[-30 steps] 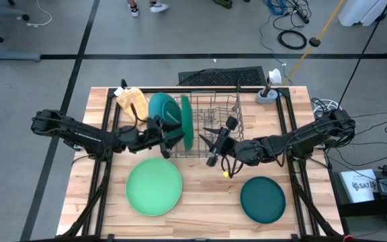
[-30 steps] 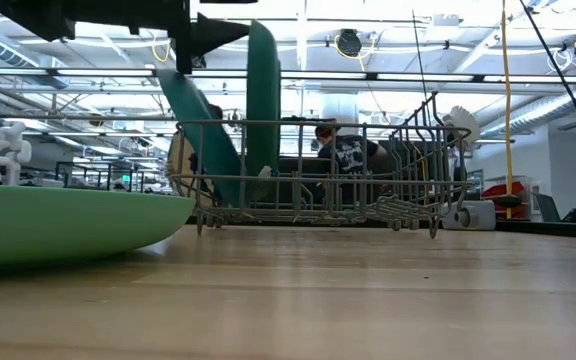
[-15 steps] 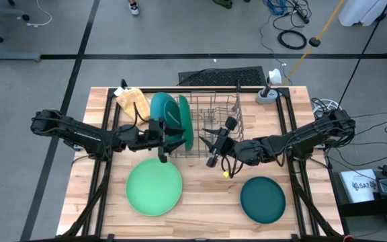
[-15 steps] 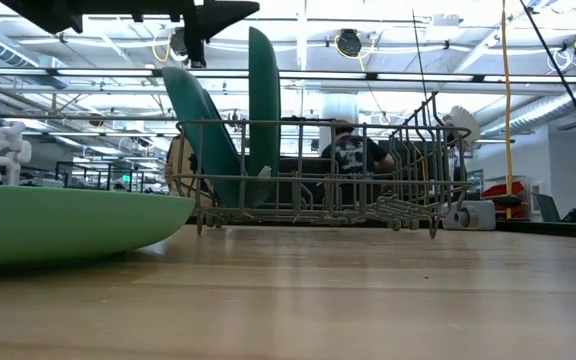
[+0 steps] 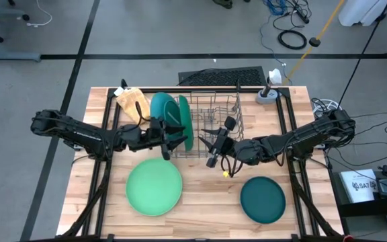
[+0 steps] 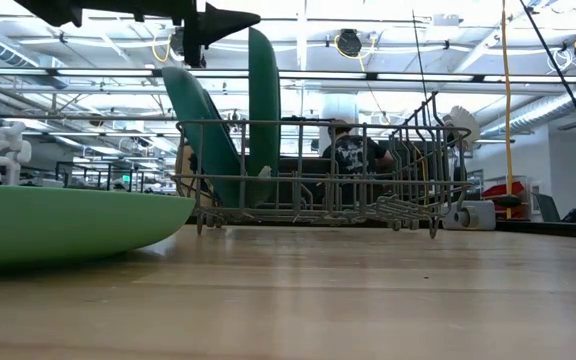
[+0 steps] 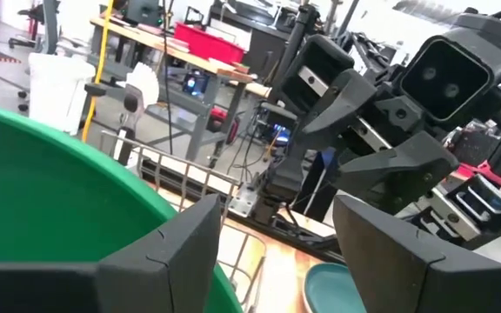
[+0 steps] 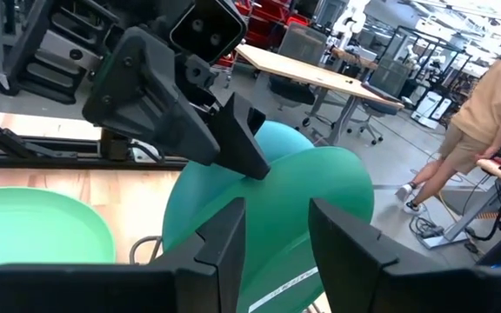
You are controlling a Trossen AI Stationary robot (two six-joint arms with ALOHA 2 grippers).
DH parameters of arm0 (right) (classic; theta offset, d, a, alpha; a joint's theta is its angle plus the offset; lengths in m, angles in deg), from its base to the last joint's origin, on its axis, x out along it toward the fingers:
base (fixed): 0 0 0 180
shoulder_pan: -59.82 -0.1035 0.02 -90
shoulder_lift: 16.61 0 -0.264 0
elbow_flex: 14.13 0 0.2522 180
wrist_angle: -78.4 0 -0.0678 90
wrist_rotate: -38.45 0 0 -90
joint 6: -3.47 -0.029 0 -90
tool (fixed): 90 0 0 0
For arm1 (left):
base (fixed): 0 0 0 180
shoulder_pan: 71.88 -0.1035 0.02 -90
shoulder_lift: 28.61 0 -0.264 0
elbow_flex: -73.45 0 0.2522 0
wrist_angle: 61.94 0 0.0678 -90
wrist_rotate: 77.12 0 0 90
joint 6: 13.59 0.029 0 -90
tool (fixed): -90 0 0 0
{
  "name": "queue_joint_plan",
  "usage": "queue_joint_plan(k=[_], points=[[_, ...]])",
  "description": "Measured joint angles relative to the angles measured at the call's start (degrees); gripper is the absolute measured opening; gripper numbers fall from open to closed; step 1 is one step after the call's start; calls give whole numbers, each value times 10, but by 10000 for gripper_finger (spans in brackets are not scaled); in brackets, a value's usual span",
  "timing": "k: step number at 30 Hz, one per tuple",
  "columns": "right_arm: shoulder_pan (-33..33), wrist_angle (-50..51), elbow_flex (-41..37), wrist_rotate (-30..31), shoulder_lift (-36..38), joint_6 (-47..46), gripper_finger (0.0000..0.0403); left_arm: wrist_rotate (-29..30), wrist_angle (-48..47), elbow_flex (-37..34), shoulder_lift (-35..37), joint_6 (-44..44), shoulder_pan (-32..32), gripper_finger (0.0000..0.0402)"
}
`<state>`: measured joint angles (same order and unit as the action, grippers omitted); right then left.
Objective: Sort dishes
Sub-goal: Put the green plate into the dishwasher rack
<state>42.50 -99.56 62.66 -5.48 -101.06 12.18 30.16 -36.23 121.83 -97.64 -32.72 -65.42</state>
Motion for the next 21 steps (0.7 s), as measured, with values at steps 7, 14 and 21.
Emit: queue_joint_plan(k=[7,14,21], points=[[0,0,0,0,0,0,118,2,2,0,20,4,8,235],[0,0,0,0,0,4,118,40,-81,0,51,3,8,235],[0,0,0,0,0,5,118,57,-107,0,52,-11,8,235]])
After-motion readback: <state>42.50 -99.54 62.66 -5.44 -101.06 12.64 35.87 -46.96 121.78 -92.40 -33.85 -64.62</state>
